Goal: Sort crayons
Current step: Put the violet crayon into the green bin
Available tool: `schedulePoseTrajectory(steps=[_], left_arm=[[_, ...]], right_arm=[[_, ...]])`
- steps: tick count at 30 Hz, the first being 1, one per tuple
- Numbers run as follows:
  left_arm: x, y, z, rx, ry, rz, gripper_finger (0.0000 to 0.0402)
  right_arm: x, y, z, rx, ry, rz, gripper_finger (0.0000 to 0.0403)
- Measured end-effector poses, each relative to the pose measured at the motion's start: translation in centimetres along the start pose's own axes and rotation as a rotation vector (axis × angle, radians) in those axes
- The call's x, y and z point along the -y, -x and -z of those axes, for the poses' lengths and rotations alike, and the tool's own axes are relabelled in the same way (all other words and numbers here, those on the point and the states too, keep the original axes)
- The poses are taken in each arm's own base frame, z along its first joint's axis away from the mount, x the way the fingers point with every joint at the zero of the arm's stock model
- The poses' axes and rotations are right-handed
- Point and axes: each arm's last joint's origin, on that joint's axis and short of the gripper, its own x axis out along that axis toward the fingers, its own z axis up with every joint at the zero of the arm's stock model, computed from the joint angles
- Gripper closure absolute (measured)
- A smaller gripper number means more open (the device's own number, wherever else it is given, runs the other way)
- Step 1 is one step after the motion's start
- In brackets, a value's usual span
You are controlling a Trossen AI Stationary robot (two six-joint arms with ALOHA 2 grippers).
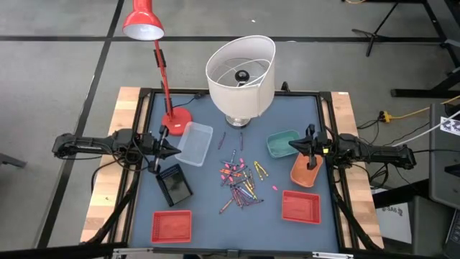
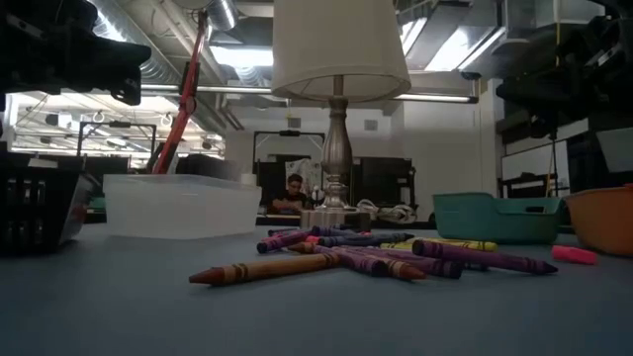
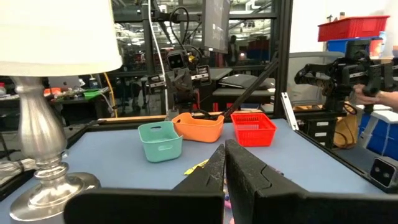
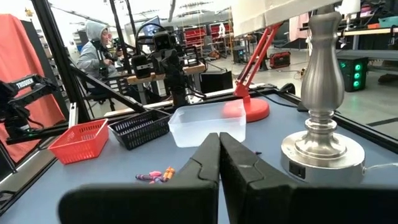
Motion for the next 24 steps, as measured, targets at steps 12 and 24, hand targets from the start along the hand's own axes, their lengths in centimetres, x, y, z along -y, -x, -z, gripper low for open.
schedulePoseTrajectory(steps=[12, 24], left_arm=[[-0.6, 0.1, 0.0, 0.0, -0.001, -0.208, 0.0401], [-0.7, 0.1, -1.0, 0.098, 0.013, -0.247, 0.0401]], right_arm=[[-0.3, 0.3, -2.5, 0.256, -0.177, -0.034, 0.0298], [-0.7, 0.0, -4.9, 0.272, -0.187, -0.04, 0.0212]])
